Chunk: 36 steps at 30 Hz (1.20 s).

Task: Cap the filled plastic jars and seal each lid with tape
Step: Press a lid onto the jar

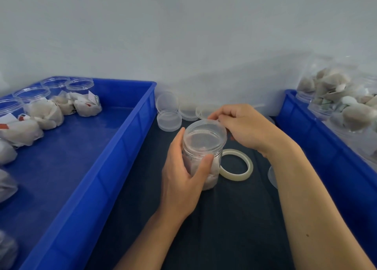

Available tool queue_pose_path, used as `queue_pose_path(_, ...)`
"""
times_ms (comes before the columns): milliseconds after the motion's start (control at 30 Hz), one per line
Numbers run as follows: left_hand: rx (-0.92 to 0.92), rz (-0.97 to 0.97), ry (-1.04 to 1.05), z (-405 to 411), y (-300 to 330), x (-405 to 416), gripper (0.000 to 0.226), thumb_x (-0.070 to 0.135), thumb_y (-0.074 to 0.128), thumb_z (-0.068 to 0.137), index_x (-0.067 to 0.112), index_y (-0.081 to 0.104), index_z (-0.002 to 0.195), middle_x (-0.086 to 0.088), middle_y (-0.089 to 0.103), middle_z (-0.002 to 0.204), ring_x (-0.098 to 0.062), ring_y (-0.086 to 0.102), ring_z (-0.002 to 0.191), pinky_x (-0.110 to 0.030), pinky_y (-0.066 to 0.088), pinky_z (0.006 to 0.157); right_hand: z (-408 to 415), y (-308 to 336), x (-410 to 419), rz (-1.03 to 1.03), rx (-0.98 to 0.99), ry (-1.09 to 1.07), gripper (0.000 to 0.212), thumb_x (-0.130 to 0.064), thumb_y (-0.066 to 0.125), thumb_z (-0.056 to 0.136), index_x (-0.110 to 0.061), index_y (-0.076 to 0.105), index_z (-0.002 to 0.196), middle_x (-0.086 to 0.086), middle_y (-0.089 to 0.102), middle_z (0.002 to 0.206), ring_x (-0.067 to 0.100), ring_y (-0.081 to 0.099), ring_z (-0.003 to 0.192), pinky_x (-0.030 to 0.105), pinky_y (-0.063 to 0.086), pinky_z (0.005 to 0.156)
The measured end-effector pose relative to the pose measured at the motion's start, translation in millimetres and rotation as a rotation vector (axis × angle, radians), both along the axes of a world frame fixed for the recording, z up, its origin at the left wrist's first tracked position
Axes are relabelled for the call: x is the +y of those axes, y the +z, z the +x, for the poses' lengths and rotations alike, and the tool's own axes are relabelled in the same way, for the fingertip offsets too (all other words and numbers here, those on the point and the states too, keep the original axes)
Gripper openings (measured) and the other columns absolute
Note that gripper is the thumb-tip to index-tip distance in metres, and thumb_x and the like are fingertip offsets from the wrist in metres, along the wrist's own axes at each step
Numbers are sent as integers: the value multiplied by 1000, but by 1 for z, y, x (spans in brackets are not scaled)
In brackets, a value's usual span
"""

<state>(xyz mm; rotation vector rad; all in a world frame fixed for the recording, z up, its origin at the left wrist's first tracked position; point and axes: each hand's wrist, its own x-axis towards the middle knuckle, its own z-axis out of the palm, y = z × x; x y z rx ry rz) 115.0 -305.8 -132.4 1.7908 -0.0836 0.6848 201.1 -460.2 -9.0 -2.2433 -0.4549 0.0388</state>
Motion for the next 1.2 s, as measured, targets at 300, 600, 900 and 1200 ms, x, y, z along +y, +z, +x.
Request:
queue_pose_path(300,-18,-55,-7,2,-2,0,67,48,67,96,32,43,157,14,61,145,-13,59,136,-41,54,107,-6,2,-2,-135,-81,158,29,-28,54,108,-44,72,124,-22,72,113,0,66,107,28,53,99)
queue_pose_path(600,-34,-94,-41,0,1,-1,56,42,66,98,34,49,151,9,64,142,-19,62,132,-48,56,101,-17,8,2,-313,-60,271,69,-80,63,78,-46,64,138,-27,67,129,-4,62,117,37,52,107)
queue_pose_path(900,-18,-113,-107,3,-3,1,64,58,63,100,31,46,156,6,63,146,-20,60,136,-50,53,106,-17,7,3,-309,-30,265,58,-64,71,89,-43,62,143,-25,62,141,-1,57,128,37,46,114)
queue_pose_path(1200,9,-143,-114,0,-2,-2,62,60,66,96,41,48,152,11,66,141,-14,64,131,-41,53,103,-20,8,8,-385,-36,246,54,-58,70,94,-43,60,145,-18,59,147,9,56,132,39,45,111)
